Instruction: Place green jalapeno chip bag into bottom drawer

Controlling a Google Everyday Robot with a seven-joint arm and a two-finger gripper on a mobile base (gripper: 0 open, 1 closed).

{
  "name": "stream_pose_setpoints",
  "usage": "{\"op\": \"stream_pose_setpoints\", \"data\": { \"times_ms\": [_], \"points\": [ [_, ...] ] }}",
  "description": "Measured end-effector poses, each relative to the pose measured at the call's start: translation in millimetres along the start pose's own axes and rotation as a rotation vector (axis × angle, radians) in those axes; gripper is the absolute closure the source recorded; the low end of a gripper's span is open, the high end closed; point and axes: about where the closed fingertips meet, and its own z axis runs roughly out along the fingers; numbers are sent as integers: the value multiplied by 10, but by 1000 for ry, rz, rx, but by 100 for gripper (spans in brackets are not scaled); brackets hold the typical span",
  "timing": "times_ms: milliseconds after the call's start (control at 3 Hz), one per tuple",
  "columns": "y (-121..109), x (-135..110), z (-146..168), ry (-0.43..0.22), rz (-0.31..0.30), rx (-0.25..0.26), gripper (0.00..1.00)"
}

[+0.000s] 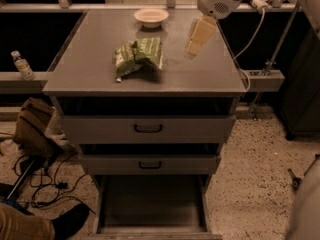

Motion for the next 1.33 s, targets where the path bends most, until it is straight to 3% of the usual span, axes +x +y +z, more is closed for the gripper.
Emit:
{"op": "stream_pose_setpoints", "data": {
  "times_ms": [333,667,1333],
  "points": [
    [-312,-413,576,-83,-55,-23,0],
    [-312,-413,576,-83,-55,-23,0],
    [-40,-703,1034,-152,-84,-110,0]
  ]
}}
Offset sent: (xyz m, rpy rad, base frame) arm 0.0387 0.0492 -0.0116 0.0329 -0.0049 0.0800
